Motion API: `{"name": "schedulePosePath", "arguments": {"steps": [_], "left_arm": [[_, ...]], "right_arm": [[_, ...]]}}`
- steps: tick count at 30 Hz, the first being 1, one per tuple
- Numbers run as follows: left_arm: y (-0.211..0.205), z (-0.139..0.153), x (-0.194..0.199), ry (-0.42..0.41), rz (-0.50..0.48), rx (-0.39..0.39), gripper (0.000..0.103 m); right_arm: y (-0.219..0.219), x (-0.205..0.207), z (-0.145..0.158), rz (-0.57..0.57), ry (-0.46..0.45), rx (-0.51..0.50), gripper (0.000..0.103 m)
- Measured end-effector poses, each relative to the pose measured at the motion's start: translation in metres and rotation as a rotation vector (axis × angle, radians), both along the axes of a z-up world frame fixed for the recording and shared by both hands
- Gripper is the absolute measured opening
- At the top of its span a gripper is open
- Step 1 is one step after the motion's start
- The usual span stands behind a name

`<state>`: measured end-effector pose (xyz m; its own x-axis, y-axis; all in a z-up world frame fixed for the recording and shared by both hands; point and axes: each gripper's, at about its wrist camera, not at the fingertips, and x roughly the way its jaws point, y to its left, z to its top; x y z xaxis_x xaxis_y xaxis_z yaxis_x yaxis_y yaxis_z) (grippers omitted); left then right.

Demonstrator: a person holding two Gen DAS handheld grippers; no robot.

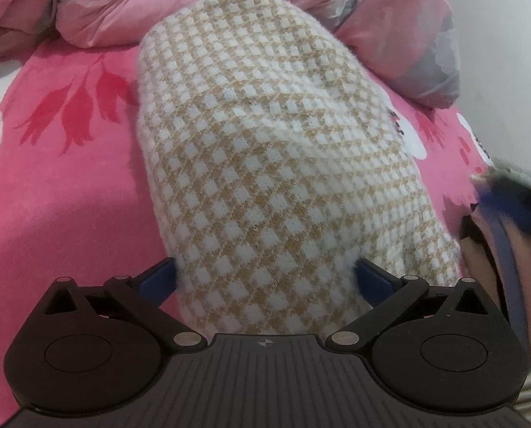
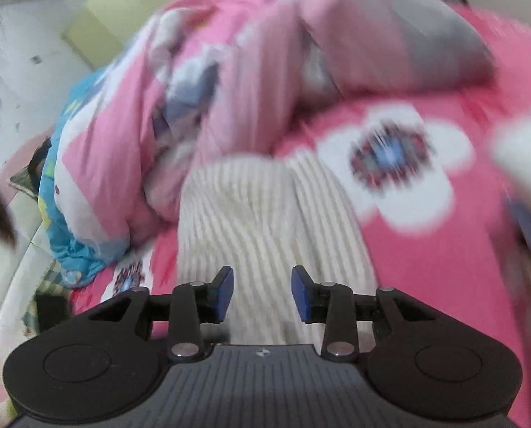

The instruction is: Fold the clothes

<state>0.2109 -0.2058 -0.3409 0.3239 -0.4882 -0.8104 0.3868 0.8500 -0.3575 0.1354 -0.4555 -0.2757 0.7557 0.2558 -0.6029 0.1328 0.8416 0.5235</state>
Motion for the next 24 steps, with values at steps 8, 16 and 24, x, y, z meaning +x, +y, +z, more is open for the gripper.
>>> {"name": "schedulePosePath", "arguments": {"steps": [8,16,24], "left_arm": [[-0.004,-0.004,-0.002,-0.025,-0.025,0.034,0.103],[0.003,0.021,0.003,0.009,0.025,-0.094,0.1],[0.024,0.031,0.015,0.042,0.143,-0.222,0.1]], "right_arm": [[-0.01,0.075,-0.058,0.167,0.135,0.093,0.031],[-0.013,0.038,-0.014,0.126,-0.011,-0.034,0.013],[-0.034,0.028,-0.018,0.054,-0.003,-0.045,0.013]]}}
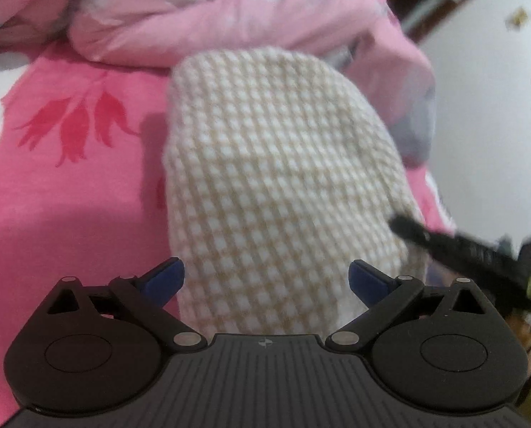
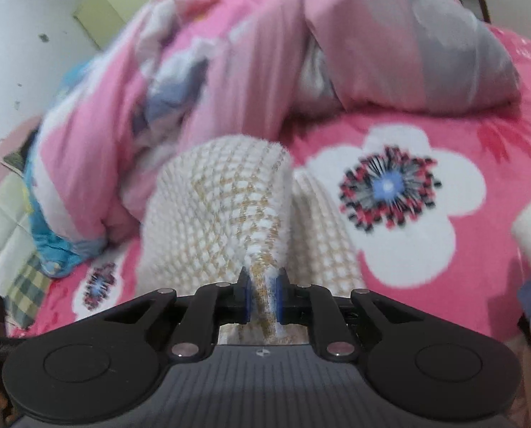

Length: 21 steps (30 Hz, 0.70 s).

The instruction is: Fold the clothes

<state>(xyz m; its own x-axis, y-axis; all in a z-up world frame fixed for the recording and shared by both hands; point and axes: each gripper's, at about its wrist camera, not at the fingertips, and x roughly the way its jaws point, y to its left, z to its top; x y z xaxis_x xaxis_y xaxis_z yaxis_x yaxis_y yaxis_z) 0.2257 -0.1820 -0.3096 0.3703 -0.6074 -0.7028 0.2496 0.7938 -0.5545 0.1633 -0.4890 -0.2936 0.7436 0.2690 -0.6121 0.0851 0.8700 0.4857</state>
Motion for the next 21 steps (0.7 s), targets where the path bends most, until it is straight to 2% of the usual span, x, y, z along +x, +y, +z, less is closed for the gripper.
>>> {"name": "schedulePosePath", "arguments": {"steps": [3,5,8,10,12,17,18,20,21], "left_arm": [[-0.016,-0.018,0.006,0.043,-0.037,0.107,0.1],[-0.026,-0.029,0.006,0.063,-0.065,0.129,0.101],[-0.031,-0.021,0.005,0.027,-0.069,0.138,0.097],[-0.03,-0.012,0.004,-0.012,-0.07,0.143,0.098],[-0.03,-0.009,0.003,-0.013,-0.083,0.136,0.098],[-0.048,-0.023,-0.003,-0.012,-0.168,0.225,0.102],[-0.047,-0.026,-0.002,-0.012,-0.168,0.223,0.103],[-0.044,-0.029,0.0,-0.001,-0.173,0.21,0.103],[-0.044,-0.03,0.001,-0.004,-0.18,0.208,0.103]], "right_arm": [[-0.006,0.003,-0.023,-0.035,0.089,-0.026,0.013],[-0.015,0.007,-0.051,-0.081,0.166,-0.01,0.015],[-0.021,0.011,-0.063,-0.103,0.194,0.001,0.019],[-0.019,0.011,-0.058,-0.079,0.182,-0.02,0.02],[-0.018,0.011,-0.055,-0.057,0.169,-0.021,0.02],[-0.022,0.013,-0.051,-0.03,0.167,-0.003,0.023],[-0.024,0.01,-0.044,-0.043,0.161,0.007,0.025],[-0.033,0.0,-0.032,-0.1,0.139,0.031,0.035],[-0.038,-0.003,-0.031,-0.129,0.14,0.051,0.044]]}}
